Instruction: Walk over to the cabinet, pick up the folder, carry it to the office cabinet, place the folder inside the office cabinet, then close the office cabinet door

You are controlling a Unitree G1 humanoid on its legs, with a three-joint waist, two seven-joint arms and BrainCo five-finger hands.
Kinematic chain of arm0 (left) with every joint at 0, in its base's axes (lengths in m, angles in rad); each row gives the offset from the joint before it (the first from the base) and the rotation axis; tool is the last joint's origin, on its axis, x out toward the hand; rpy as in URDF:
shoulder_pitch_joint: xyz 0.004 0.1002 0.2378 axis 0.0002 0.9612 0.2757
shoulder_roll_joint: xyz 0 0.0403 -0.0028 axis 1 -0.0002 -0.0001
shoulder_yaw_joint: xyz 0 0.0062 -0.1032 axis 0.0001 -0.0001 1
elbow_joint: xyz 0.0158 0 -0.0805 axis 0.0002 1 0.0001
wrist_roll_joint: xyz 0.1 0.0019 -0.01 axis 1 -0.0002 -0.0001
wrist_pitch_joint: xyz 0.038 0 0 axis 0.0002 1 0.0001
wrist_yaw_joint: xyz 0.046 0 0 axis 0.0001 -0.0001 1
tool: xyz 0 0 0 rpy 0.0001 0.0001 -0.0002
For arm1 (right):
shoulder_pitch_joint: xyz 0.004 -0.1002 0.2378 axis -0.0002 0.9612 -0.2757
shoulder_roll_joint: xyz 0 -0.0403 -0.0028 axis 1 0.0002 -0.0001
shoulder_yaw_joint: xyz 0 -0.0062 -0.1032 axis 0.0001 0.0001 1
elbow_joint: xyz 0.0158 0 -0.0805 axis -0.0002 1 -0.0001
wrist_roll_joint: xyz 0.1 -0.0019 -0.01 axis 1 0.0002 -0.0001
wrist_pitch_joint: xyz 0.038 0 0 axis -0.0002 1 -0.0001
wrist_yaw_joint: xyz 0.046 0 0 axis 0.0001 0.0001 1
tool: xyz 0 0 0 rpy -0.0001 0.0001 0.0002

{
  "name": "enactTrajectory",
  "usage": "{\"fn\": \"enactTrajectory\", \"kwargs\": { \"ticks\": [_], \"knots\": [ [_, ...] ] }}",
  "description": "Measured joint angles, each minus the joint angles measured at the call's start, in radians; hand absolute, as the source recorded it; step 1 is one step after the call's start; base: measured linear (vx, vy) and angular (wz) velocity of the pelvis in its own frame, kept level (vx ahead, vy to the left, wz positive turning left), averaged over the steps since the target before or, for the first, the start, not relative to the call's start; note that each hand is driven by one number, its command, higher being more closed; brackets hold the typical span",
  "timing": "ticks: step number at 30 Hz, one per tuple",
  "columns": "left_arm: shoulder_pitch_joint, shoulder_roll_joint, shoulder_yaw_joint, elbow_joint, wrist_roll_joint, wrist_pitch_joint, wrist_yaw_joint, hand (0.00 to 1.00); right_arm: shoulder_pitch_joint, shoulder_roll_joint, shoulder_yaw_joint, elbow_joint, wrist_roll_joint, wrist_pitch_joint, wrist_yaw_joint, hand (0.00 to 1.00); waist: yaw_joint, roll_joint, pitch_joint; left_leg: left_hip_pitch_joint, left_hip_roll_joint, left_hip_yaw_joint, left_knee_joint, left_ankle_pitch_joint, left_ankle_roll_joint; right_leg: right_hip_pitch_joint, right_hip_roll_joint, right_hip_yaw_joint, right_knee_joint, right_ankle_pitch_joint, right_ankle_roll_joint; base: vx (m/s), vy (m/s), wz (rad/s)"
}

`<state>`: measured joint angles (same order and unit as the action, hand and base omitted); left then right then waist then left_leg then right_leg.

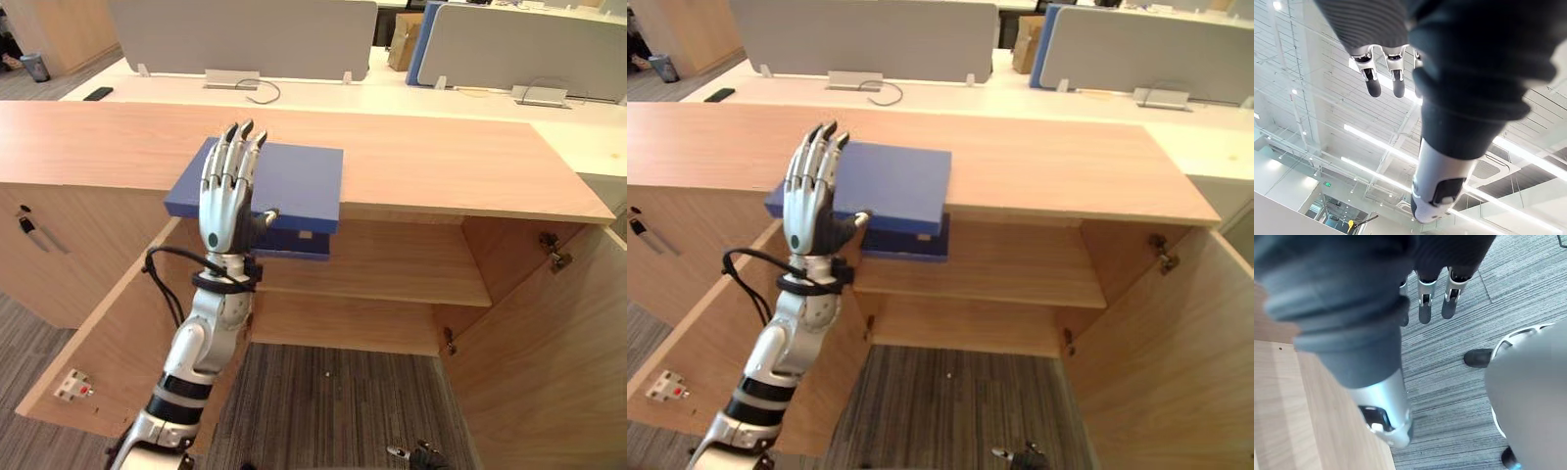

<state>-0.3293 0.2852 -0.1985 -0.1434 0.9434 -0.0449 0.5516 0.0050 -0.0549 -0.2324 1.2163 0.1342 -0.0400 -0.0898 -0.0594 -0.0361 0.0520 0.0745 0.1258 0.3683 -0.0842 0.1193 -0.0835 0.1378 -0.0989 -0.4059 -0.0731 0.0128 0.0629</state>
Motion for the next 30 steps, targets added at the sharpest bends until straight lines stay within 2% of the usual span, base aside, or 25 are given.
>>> {"fn": "enactTrajectory", "kwargs": {
  "ticks": [6, 10, 14, 20, 30],
  "knots": [
    [-0.012, 0.037, -0.005, 0.024, 0.008, -0.004, -0.009, 0.0, 0.002, 0.001, -0.017, -0.007, 0.002, 0.0, 0.0, 0.0, -0.008, 0.002, 0.0, 0.002, 0.002, 0.004, 0.0, 0.0, -0.001, 0.002, 0.004, 0.003, -0.009, 0.004, -0.004, -0.01, 0.004, -0.02],
    [-0.01, 0.082, -0.006, 0.106, 0.008, -0.01, -0.028, 0.0, 0.005, 0.001, -0.02, -0.03, 0.001, 0.0, 0.0, 0.0, -0.012, 0.004, 0.002, 0.029, 0.002, 0.006, 0.0, -0.008, -0.01, 0.019, 0.008, 0.001, -0.011, 0.004, -0.004, -0.04, 0.012, -0.04],
    [0.021, 0.085, -0.005, 0.115, 0.008, -0.011, -0.031, 0.0, 0.007, -0.001, -0.019, -0.052, 0.001, -0.001, 0.0, 0.0, -0.017, 0.008, 0.004, 0.031, 0.002, 0.006, -0.001, -0.011, -0.011, 0.021, 0.007, 0.001, -0.016, 0.004, -0.003, -0.04, 0.018, -0.01],
    [0.087, 0.086, 0.013, 0.115, 0.003, -0.015, -0.031, 0.0, 0.007, -0.001, -0.019, -0.055, 0.002, -0.001, 0.0, 0.0, -0.024, 0.028, 0.018, 0.031, 0.002, 0.006, -0.001, -0.015, -0.014, 0.02, 0.007, 0.001, -0.017, 0.003, -0.002, 0.0, 0.0, 0.0],
    [0.104, 0.085, 0.054, 0.114, -0.005, -0.015, -0.007, 0.0, 0.003, -0.001, -0.01, -0.056, 0.002, -0.001, -0.001, 0.0, -0.032, 0.037, 0.023, 0.033, -0.004, 0.006, -0.001, -0.017, -0.013, 0.021, 0.001, -0.001, -0.017, 0.008, 0.006, -0.01, 0.007, 0.0]
  ]
}}
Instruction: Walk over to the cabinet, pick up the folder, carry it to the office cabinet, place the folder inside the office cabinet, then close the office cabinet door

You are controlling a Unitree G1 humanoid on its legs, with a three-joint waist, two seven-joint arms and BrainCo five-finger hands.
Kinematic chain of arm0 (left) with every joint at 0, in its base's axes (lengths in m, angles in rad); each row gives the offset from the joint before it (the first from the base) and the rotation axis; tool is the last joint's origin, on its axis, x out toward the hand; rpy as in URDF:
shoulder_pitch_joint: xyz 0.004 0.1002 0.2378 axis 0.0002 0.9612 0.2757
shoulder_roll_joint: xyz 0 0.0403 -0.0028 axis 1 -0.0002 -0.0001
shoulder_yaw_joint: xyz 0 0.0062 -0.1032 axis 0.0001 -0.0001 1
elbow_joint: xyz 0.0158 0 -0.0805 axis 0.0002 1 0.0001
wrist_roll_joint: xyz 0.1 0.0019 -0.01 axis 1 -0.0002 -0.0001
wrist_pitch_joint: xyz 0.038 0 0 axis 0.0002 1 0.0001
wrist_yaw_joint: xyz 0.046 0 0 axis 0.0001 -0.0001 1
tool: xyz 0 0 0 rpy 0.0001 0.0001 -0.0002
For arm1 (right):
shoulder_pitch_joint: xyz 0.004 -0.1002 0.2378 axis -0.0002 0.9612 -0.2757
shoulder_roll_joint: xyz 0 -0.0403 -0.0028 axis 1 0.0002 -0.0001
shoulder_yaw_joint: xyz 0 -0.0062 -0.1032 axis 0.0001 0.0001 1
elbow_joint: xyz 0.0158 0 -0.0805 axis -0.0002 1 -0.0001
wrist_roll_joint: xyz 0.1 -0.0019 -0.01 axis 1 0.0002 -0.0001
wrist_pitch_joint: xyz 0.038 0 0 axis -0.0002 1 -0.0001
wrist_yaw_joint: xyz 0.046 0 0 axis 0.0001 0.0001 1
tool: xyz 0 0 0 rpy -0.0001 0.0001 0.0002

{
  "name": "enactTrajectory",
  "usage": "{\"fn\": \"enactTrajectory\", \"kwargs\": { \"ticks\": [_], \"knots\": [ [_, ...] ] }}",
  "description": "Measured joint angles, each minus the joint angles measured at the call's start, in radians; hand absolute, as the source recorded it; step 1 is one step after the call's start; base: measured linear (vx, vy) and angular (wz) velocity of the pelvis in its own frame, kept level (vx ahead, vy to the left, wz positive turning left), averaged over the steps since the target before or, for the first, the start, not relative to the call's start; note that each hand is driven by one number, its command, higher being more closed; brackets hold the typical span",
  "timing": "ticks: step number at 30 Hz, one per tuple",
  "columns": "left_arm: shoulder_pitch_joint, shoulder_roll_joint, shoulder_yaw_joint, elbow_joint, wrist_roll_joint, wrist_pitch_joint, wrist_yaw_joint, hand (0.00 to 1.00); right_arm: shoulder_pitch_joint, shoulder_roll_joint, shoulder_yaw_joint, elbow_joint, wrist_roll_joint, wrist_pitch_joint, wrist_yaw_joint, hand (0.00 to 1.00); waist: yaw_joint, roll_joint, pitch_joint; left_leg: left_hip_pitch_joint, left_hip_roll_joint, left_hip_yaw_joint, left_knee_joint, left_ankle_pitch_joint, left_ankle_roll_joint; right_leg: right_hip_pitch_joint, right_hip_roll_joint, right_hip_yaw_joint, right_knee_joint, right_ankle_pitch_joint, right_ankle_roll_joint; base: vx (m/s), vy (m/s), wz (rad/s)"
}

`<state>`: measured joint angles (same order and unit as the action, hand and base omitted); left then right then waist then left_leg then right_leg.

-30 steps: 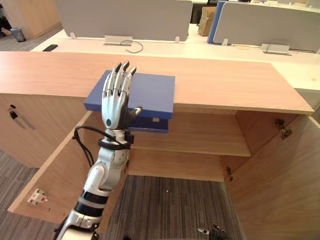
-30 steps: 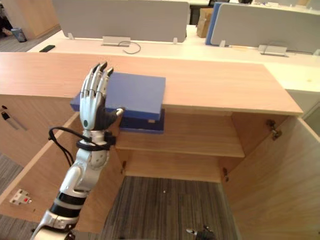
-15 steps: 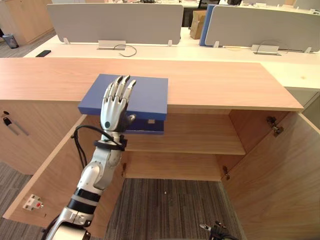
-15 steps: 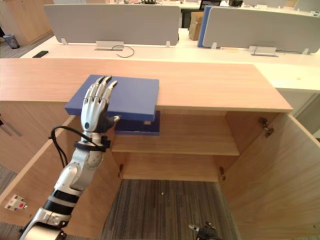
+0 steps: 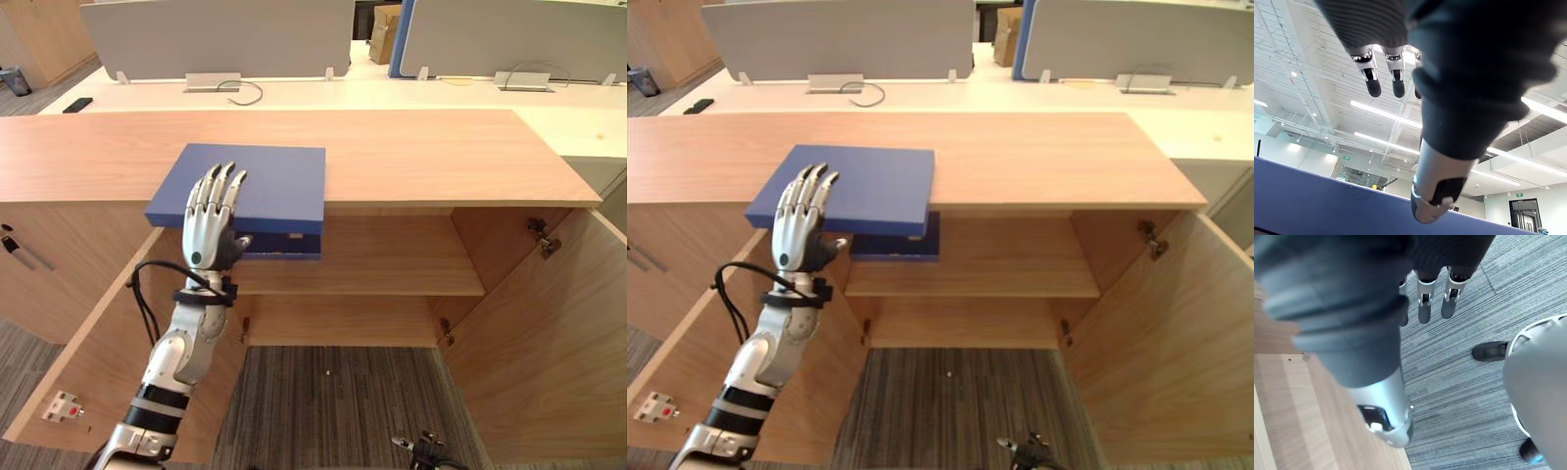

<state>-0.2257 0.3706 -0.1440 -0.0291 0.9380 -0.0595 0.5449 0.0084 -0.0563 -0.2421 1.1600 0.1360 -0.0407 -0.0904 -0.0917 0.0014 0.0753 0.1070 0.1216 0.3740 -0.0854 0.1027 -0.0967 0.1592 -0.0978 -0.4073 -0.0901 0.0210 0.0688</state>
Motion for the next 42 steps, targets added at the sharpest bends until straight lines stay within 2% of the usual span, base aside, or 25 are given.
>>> {"fn": "enactTrajectory", "kwargs": {
  "ticks": [6, 13, 23, 29, 42],
  "knots": [
    [0.009, -0.002, 0.001, 0.028, 0.009, 0.004, 0.003, 0.0, 0.0, 0.0, 0.004, 0.0, 0.0, 0.0, 0.0, 0.0, -0.001, 0.008, 0.007, 0.0, -0.005, -0.001, 0.0, -0.001, 0.005, 0.0, -0.007, 0.0, 0.0, 0.003, 0.004, -0.03, 0.016, 0.0],
    [-0.002, 0.008, -0.026, 0.186, 0.058, 0.025, -0.006, 0.0, 0.0, 0.0, 0.005, -0.019, 0.001, -0.001, -0.001, 0.0, -0.004, 0.006, 0.013, -0.001, -0.009, 0.0, 0.0, -0.003, 0.006, -0.002, -0.008, 0.0, 0.0, 0.003, 0.005, 0.0, 0.0, 0.0],
    [-0.151, 0.094, -0.108, 0.348, 0.14, 0.05, -0.026, 0.0, -0.006, 0.0, 0.004, -0.019, 0.01, -0.001, -0.001, 0.0, -0.016, 0.005, 0.013, -0.001, -0.007, 0.002, 0.0, -0.003, 0.005, -0.003, -0.008, 0.002, 0.0, 0.004, 0.005, 0.0, 0.0, 0.0],
    [-0.23, 0.138, -0.154, 0.394, 0.175, 0.053, -0.028, 0.0, -0.004, 0.0, 0.003, -0.02, 0.04, -0.002, -0.001, 0.0, -0.026, 0.005, 0.013, 0.0, -0.007, 0.007, 0.0, -0.005, 0.004, -0.005, -0.008, 0.004, 0.0, 0.004, 0.006, 0.0, 0.0, 0.0],
    [-0.315, 0.189, -0.154, 0.395, 0.174, 0.085, -0.026, 0.0, 0.009, 0.0, -0.001, -0.02, 0.04, -0.002, -0.001, 0.0, -0.028, 0.005, 0.013, 0.003, -0.007, 0.009, 0.0, -0.005, 0.004, -0.003, -0.011, 0.004, -0.001, 0.012, 0.012, 0.0, 0.0, 0.0]
  ]
}}
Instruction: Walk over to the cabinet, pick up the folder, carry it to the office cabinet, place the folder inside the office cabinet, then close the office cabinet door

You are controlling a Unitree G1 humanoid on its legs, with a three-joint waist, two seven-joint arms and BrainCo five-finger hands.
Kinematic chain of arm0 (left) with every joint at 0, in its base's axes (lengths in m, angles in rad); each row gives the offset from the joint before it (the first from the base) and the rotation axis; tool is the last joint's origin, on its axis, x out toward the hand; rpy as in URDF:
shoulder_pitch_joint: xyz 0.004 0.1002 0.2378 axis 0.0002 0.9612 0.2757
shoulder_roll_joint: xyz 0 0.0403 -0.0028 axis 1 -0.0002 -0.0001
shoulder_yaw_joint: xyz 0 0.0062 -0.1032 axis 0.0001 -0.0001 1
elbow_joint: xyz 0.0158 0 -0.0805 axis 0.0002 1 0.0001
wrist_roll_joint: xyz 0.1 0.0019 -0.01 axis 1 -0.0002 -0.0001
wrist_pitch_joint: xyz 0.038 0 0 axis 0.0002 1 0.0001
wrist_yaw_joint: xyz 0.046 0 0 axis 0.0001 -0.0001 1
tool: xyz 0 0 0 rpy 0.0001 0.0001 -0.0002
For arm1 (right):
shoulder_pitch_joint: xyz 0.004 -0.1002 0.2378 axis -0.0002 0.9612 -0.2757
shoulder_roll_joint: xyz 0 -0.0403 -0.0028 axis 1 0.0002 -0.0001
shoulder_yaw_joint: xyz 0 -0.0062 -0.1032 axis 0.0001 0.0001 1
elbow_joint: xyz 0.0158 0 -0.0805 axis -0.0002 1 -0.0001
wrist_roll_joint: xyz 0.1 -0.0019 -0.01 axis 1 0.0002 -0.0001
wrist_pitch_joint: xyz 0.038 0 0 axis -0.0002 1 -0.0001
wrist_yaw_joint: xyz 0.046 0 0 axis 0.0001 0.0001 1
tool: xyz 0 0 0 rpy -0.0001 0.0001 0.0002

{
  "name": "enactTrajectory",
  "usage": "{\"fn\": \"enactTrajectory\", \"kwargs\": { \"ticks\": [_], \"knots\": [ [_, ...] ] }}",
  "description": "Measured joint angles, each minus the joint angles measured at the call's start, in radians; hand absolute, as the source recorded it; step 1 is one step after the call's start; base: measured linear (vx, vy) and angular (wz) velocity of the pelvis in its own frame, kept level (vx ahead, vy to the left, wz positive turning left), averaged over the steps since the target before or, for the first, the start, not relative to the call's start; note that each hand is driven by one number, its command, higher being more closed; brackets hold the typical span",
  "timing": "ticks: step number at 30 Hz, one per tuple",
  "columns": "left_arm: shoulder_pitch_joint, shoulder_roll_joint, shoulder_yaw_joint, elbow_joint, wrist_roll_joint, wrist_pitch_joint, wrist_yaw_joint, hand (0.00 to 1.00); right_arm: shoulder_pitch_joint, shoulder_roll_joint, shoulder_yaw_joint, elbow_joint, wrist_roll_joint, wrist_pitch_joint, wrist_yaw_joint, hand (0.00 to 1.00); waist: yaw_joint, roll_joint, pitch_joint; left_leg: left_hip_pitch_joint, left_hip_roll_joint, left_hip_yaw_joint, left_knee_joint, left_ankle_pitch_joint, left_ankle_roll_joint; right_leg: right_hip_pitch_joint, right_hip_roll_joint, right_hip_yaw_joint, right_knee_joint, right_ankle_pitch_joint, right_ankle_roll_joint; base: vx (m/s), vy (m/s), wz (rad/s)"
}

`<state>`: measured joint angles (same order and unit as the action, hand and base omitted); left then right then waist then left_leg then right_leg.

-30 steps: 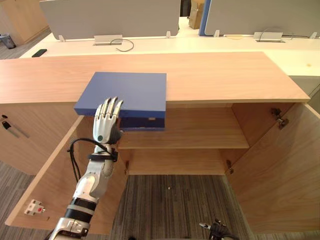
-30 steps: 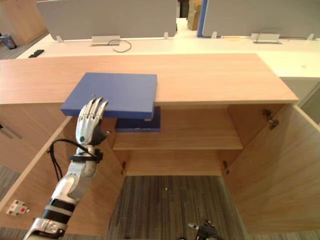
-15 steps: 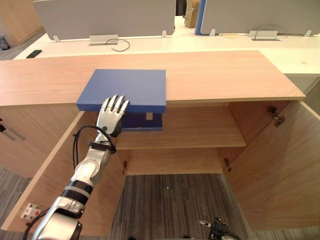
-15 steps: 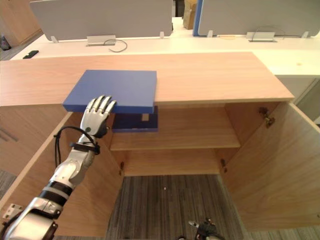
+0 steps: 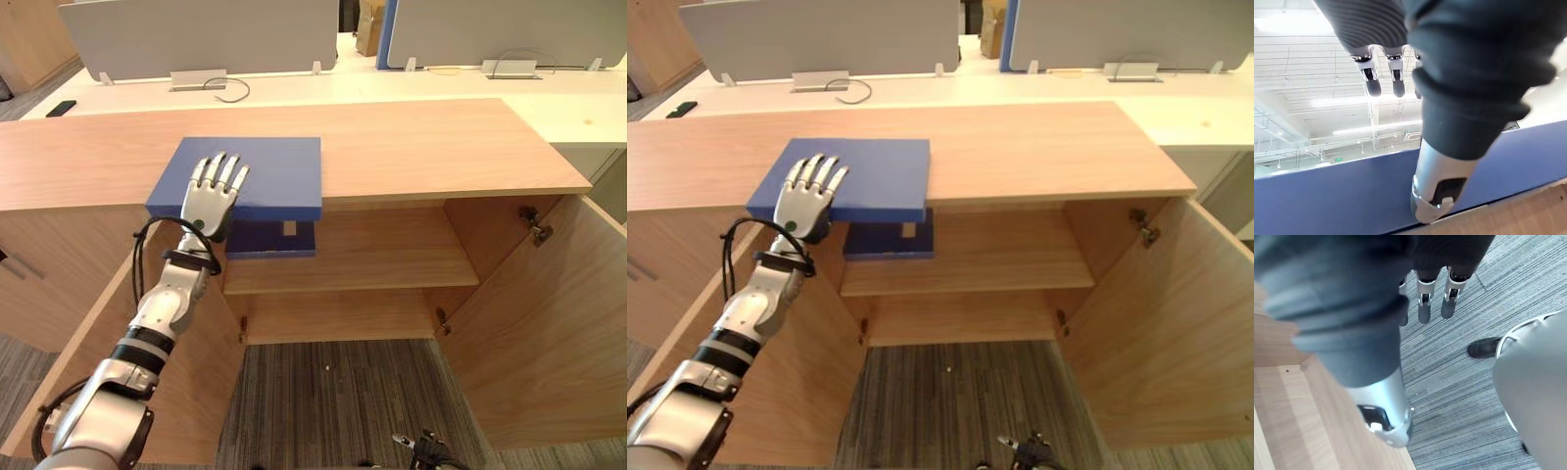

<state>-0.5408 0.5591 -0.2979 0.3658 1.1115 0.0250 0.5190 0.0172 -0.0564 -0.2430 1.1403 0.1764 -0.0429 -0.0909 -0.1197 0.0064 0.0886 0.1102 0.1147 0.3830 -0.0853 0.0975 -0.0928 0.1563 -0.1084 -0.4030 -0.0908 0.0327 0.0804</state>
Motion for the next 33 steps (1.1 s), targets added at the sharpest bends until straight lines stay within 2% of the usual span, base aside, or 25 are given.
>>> {"fn": "enactTrajectory", "kwargs": {
  "ticks": [8, 16, 23, 24, 33],
  "knots": [
    [-0.004, 0.0, 0.001, 0.057, -0.025, 0.006, 0.0, 0.0, 0.001, 0.0, 0.001, -0.002, 0.001, 0.0, 0.0, 0.0, -0.001, 0.0, 0.0, 0.0, 0.0, 0.0, 0.0, 0.0, 0.0, -0.001, 0.0, 0.0, 0.0, 0.001, 0.001, 0.0, 0.0, 0.0],
    [-0.008, -0.017, 0.014, 0.101, -0.138, 0.004, -0.003, 0.0, 0.015, -0.001, 0.0, -0.009, 0.002, 0.0, 0.0, 0.0, -0.004, -0.001, 0.0, 0.0, 0.0, 0.003, 0.0, 0.0, 0.0, -0.002, 0.0, 0.001, 0.0, 0.003, 0.002, 0.0, 0.0, 0.0],
    [-0.03, -0.044, 0.053, 0.181, -0.184, 0.003, -0.004, 0.0, 0.018, -0.001, -0.001, -0.01, 0.002, 0.0, 0.0, 0.0, -0.004, -0.002, 0.001, 0.01, 0.0, 0.021, 0.0, -0.003, 0.001, -0.002, 0.0, 0.02, 0.0, 0.008, 0.004, 0.0, 0.001, -0.08],
    [-0.04, -0.044, 0.054, 0.199, -0.19, 0.004, -0.004, 1.0, 0.019, -0.001, -0.001, -0.01, 0.002, 0.0, 0.0, 0.0, -0.005, -0.003, 0.002, 0.012, 0.0, 0.025, 0.0, -0.003, 0.002, -0.003, 0.0, 0.022, 0.0, 0.009, 0.004, -0.03, 0.01, -0.07],
    [-0.156, -0.043, 0.087, 0.303, -0.214, 0.021, 0.01, 1.0, 0.026, -0.001, 0.001, -0.01, 0.008, -0.013, 0.0, 0.0, -0.018, -0.004, 0.002, 0.013, -0.002, 0.054, 0.0, -0.008, -0.001, -0.021, 0.001, 0.052, 0.0, 0.012, 0.003, -0.02, 0.012, -0.1]
  ]
}}
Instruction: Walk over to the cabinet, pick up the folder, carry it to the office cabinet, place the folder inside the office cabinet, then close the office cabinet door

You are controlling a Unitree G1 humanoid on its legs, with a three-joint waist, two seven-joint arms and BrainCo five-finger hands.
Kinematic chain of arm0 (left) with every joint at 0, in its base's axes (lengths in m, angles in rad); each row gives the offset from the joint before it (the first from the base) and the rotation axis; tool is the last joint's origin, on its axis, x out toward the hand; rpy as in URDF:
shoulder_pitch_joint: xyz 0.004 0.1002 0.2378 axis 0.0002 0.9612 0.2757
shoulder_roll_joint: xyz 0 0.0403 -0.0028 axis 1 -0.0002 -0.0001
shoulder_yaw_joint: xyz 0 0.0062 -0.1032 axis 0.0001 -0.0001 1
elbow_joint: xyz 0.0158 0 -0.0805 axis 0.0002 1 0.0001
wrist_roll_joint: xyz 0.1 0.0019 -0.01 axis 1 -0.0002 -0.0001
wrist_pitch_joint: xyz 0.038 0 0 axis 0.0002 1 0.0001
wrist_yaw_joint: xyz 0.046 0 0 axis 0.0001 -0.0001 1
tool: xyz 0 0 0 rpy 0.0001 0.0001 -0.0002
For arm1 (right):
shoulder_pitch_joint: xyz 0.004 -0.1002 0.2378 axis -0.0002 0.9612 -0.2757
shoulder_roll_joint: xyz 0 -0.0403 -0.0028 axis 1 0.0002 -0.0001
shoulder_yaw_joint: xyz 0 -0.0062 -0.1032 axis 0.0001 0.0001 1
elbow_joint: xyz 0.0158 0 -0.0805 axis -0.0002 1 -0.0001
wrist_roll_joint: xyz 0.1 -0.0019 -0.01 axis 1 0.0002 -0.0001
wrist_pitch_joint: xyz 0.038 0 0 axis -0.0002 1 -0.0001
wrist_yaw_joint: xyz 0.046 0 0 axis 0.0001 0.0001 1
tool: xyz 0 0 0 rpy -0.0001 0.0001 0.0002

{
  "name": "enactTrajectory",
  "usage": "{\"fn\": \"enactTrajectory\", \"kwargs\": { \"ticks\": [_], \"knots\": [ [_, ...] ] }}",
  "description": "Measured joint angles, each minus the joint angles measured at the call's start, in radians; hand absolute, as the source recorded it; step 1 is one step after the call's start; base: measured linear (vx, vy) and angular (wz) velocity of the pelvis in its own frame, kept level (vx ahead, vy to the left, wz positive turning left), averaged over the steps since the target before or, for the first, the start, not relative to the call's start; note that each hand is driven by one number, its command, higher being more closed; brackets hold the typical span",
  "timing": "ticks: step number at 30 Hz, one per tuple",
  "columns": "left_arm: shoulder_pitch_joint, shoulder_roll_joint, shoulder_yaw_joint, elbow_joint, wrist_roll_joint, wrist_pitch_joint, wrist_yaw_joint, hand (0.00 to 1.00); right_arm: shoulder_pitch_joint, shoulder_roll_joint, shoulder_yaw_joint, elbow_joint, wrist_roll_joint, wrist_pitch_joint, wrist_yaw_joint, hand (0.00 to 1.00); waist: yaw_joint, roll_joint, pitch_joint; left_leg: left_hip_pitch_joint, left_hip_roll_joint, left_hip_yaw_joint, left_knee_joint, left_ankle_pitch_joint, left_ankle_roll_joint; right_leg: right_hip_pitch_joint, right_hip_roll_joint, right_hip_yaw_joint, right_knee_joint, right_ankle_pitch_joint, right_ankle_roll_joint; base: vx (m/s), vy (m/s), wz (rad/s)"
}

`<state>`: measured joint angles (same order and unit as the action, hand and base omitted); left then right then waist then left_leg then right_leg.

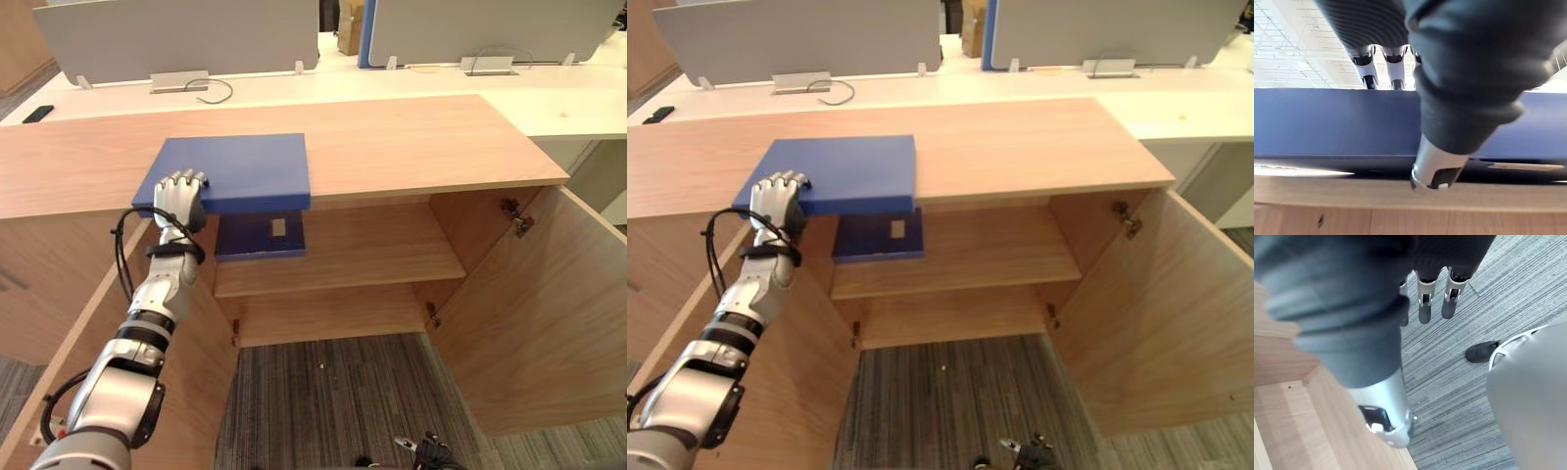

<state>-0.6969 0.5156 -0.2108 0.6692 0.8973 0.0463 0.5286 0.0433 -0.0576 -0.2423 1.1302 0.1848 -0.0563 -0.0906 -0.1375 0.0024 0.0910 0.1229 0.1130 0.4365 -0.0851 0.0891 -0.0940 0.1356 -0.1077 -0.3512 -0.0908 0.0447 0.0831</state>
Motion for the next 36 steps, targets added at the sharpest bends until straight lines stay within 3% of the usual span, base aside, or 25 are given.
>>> {"fn": "enactTrajectory", "kwargs": {
  "ticks": [5, 15, 18, 20, 21, 25, 27, 31, 33, 36],
  "knots": [
    [-0.063, 0.0, 0.0, 0.031, 0.0, -0.004, 0.002, 1.0, 0.002, -0.001, 0.002, 0.0, 0.0, -0.005, 0.0, 0.0, -0.027, 0.001, 0.0, 0.003, -0.001, 0.002, 0.0, -0.001, -0.001, 0.0, 0.0, 0.001, 0.0, 0.003, 0.001, -0.01, 0.004, -0.01],
    [-0.065, -0.007, 0.003, 0.042, -0.009, -0.009, 0.002, 1.0, 0.018, -0.005, 0.002, 0.0, 0.0, -0.005, 0.0, 0.0, -0.033, 0.001, 0.001, 0.005, -0.002, 0.004, 0.0, -0.006, -0.003, 0.0, -0.003, 0.004, -0.001, 0.01, 0.002, -0.04, 0.011, -0.01],
    [-0.018, -0.052, 0.048, -0.142, -0.048, 0.007, 0.001, 1.0, 0.023, -0.008, 0.002, -0.001, 0.007, -0.006, -0.001, 0.0, -0.023, 0.003, 0.002, 0.0, -0.006, 0.003, 0.0, -0.006, 0.004, -0.004, -0.01, 0.004, -0.001, 0.01, 0.003, 0.0, 0.01, 0.0],
    [0.084, -0.13, 0.09, -0.44, -0.088, 0.003, 0.002, 1.0, 0.028, -0.008, 0.003, -0.01, 0.038, -0.006, -0.005, 0.0, -0.009, 0.007, 0.001, -0.015, -0.008, 0.002, 0.004, -0.007, 0.007, -0.016, -0.014, 0.004, -0.001, 0.01, 0.003, 0.01, 0.031, 0.02],
    [0.111, -0.16, 0.093, -0.512, -0.094, 0.0, 0.003, 1.0, 0.029, -0.008, 0.003, -0.014, 0.048, -0.006, -0.008, 0.0, -0.004, 0.007, 0.001, -0.018, -0.009, 0.001, 0.004, -0.007, 0.008, -0.016, -0.015, 0.004, 0.0, 0.01, 0.003, 0.04, 0.016, 0.02],
    [0.277, -0.325, 0.092, -0.819, -0.179, -0.07, 0.013, 1.0, 0.04, 0.004, 0.038, -0.132, 0.166, -0.015, -0.021, 0.0, 0.009, 0.019, -0.004, -0.02, -0.012, -0.002, 0.004, -0.007, 0.012, -0.017, -0.017, 0.006, 0.0, 0.01, 0.003, 0.01, 0.003, 0.0],
    [0.352, -0.385, 0.093, -0.934, -0.25, -0.114, 0.015, 1.0, 0.07, 0.021, 0.047, -0.313, 0.202, -0.03, -0.028, 0.0, 0.013, 0.03, -0.002, -0.021, -0.016, -0.001, 0.004, -0.007, 0.015, -0.018, -0.012, 0.007, 0.005, 0.01, 0.003, -0.04, -0.004, 0.0],
    [0.438, -0.418, 0.096, -1.054, -0.403, -0.204, 0.012, 1.0, 0.095, 0.034, 0.037, -0.556, 0.227, -0.054, -0.048, 0.0, 0.019, 0.043, -0.009, -0.032, -0.014, -0.002, 0.005, -0.008, 0.019, -0.034, -0.01, 0.008, 0.001, 0.01, 0.003, -0.08, 0.007, 0.0],
    [0.486, -0.432, 0.098, -1.112, -0.579, -0.289, -0.016, 1.0, 0.108, 0.044, 0.022, -0.711, 0.231, -0.067, -0.079, 0.0, 0.02, 0.049, -0.011, -0.037, -0.013, -0.001, 0.005, -0.007, 0.02, -0.041, -0.007, 0.011, 0.001, 0.011, 0.001, -0.05, 0.006, -0.03],
    [0.527, -0.444, 0.111, -1.15, -0.792, -0.361, -0.086, 1.0, 0.112, 0.072, -0.003, -0.865, 0.261, -0.092, -0.083, 0.0, 0.021, 0.05, -0.012, -0.037, -0.009, 0.002, 0.005, -0.005, 0.018, -0.043, -0.003, 0.014, 0.005, 0.011, 0.001, -0.01, -0.009, -0.05]
  ]
}}
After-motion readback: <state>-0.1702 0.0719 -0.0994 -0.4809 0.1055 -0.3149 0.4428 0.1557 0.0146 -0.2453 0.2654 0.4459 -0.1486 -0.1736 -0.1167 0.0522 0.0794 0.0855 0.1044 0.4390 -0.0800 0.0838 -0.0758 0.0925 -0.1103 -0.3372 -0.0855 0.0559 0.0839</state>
